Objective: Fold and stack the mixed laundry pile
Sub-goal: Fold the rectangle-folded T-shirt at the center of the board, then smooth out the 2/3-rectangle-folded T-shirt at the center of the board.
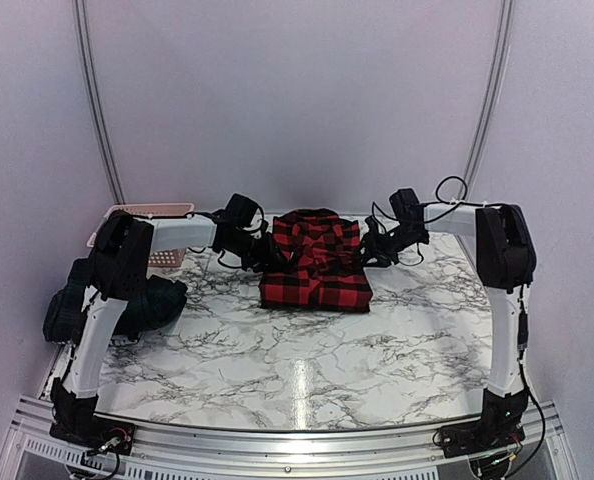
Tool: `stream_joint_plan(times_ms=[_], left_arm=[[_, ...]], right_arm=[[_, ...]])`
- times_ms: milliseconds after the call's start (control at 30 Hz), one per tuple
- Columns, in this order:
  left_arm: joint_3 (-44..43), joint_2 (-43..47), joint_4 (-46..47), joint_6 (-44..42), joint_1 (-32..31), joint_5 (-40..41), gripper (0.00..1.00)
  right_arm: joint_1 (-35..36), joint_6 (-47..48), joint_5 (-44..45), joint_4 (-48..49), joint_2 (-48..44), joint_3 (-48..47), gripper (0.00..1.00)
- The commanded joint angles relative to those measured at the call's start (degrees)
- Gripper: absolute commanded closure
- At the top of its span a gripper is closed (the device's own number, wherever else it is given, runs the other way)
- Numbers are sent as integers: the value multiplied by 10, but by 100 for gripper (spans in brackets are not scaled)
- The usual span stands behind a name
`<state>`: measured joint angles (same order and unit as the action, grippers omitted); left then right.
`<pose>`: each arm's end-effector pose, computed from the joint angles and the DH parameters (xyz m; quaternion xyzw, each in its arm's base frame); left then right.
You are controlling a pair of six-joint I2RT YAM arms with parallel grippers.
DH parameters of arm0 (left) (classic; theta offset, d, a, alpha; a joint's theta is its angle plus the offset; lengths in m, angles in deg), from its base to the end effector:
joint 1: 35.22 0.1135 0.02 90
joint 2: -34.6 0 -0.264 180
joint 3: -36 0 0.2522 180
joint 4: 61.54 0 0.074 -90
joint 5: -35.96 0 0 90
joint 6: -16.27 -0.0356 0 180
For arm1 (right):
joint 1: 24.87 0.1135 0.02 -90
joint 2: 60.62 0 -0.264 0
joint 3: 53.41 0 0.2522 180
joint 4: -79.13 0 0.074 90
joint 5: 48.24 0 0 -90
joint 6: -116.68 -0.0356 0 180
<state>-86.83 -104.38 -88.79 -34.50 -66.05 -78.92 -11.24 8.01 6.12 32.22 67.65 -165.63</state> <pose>0.4549 -0.2889 0.1436 0.0193 0.9007 -0.3837 0.2027 0.4545 0.1315 0.1594 -0.0308 0.9279 0.3477 0.1310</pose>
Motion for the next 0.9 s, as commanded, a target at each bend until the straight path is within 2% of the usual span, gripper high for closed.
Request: stream_joint_plan(times_ms=[0,67,133,367,467,567,733,867], left_arm=[[-43,0,-14,-5,13,13,56],[-55,8,-15,-3,19,10,48],[-68,19,-20,-6,24,8,39],[-44,102,-41,-44,32,25,2],[-9,142,-45,-70,32,42,1],[32,172,-45,-81,32,47,1],[68,199,-45,-86,31,49,1],[78,204,-44,-89,31,48,1]], right_arm=[[-30,-6,-16,2,-37,-36,50],[-39,4,-20,-16,-60,-51,45],[-41,20,-23,-43,-79,-65,46],[-9,31,-62,-41,-136,27,69],[19,21,-68,-18,-143,74,78],[50,17,-60,-7,-130,82,85],[67,2,-53,19,-79,69,91],[75,-7,-50,32,-25,21,91]])
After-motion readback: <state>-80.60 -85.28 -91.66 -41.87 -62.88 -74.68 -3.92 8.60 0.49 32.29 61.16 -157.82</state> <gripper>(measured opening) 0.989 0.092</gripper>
